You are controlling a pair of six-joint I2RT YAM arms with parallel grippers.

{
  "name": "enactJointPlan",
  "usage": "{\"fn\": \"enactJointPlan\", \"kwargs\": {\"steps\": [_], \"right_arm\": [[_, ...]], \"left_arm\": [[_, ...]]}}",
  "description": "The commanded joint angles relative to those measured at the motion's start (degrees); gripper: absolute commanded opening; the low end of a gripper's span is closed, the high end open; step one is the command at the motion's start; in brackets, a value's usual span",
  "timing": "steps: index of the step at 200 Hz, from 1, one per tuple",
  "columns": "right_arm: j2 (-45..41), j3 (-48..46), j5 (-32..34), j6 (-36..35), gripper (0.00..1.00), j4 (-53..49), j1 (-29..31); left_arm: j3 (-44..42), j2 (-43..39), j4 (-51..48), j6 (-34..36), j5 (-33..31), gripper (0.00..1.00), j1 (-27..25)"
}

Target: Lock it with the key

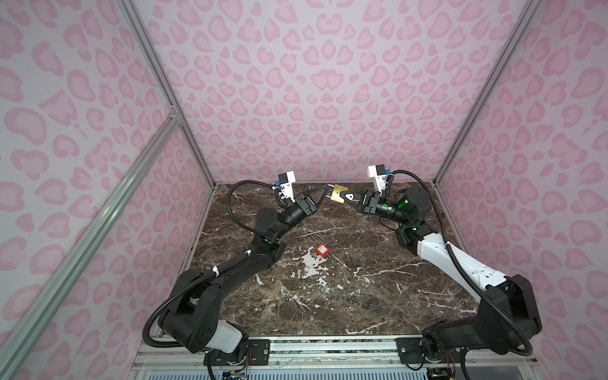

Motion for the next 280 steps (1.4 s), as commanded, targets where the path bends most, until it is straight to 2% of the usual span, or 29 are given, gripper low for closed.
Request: {"fn": "enactJointPlan", "kwargs": {"steps": [1,72,85,115,126,143,151,160,187,244,280], "right_arm": [[-0.12,-1.13,1.26,-1.39,0.0,1.88,-0.28],[0.29,-1.48,-0.47,-1.04,0.0,2.85,0.23],[0.23,-1.31,-0.82,-2.71,0.0,0.73,0.92],[-0.46,-1.21,-0.96,-5.81,0.0,-3.06,1.85],[-0.61,-1.45,-1.3,-5.77,0.0,-2.5,1.76],[-0.59,-1.57,-1.36,-5.59,0.31,-2.33,1.45],[-0.7,-1.67,-1.42,-5.34,0.39,-2.41,1.19],[-0.92,-1.95,-1.39,-5.08,0.43,-2.26,0.93],[-1.8,-3.07,-1.37,-4.81,0.42,-2.25,0.2],[-2.28,-4.73,-1.46,-3.3,0.29,-0.33,-0.68],[-1.31,-4.43,-1.51,-1.85,0.27,1.61,-0.82]], "left_arm": [[-0.09,0.0,-1.34,0.76,3.77,0.32,0.11],[0.8,0.87,-1.35,0.29,4.9,0.29,0.11],[0.78,1.13,-0.97,0.03,4.78,0.24,0.11],[0.31,1.09,-0.95,-0.04,3.87,0.03,0.11],[0.2,0.94,-1.35,-0.02,3.48,0.03,0.1],[0.11,0.81,-1.27,-0.02,3.34,0.03,0.28],[0.09,0.71,-1.11,-0.14,3.27,0.03,0.35],[0.1,0.51,-0.93,-0.38,3.3,0.03,0.58],[0.02,-0.24,-0.92,-0.58,3.29,0.03,1.21],[0.19,-0.37,-0.44,-1.47,3.6,0.03,1.96],[0.26,-0.13,0.1,-1.89,3.89,0.03,1.96]]}}
